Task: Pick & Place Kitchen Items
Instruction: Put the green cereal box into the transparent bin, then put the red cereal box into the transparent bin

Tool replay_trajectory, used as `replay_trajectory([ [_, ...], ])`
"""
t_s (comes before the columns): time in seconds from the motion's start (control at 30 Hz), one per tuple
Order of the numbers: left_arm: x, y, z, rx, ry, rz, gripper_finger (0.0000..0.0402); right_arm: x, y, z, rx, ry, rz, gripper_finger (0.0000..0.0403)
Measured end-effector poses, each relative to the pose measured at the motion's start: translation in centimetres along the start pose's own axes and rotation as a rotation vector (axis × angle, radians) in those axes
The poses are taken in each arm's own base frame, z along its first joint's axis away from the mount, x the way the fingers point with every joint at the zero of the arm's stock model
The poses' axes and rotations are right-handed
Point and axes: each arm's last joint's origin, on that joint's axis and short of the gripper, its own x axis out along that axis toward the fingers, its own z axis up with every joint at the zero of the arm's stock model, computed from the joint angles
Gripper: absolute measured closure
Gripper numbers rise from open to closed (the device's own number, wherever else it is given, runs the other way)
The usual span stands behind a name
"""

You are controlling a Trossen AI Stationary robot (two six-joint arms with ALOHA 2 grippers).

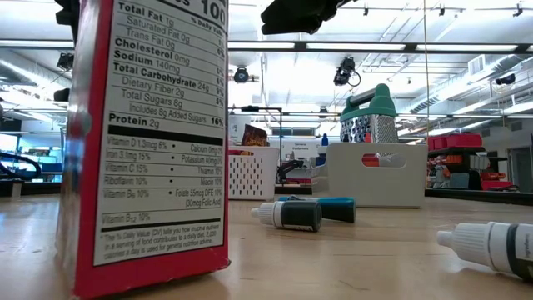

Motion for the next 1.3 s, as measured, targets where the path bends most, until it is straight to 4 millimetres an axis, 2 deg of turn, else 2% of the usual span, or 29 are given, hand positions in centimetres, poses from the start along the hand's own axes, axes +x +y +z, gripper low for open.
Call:
replay_trajectory([
  [0.43,-0.6,-0.1,0.0,0.055,0.007,-0.053,0.0228,0.0,0.0,0.0,0.0,0.002,0.0,0.0169],
  [0.63,-3.9,-0.2,0.8,0.128,-0.054,-0.09,0.0222,0.0,0.0,-0.1,-0.002,0.011,0.002,0.0169],
  [0.77,-7.1,-0.3,1.7,0.172,-0.188,-0.104,0.0222,0.0,0.0,-0.1,-0.002,0.012,0.002,0.0169],
  [0.93,-10.5,-1.2,2.1,0.289,-0.375,-0.238,0.0222,0.0,0.0,-0.1,-0.002,0.012,0.002,0.0169],
  [1.13,-12.0,-3.9,1.4,0.514,-0.493,-0.513,0.0222,0.0,0.0,-0.1,-0.001,0.013,0.003,0.0169],
  [1.3,-12.5,-6.1,0.4,0.683,-0.519,-0.635,0.0222,0.0,0.0,-0.1,0.049,0.014,0.002,0.0169],
])
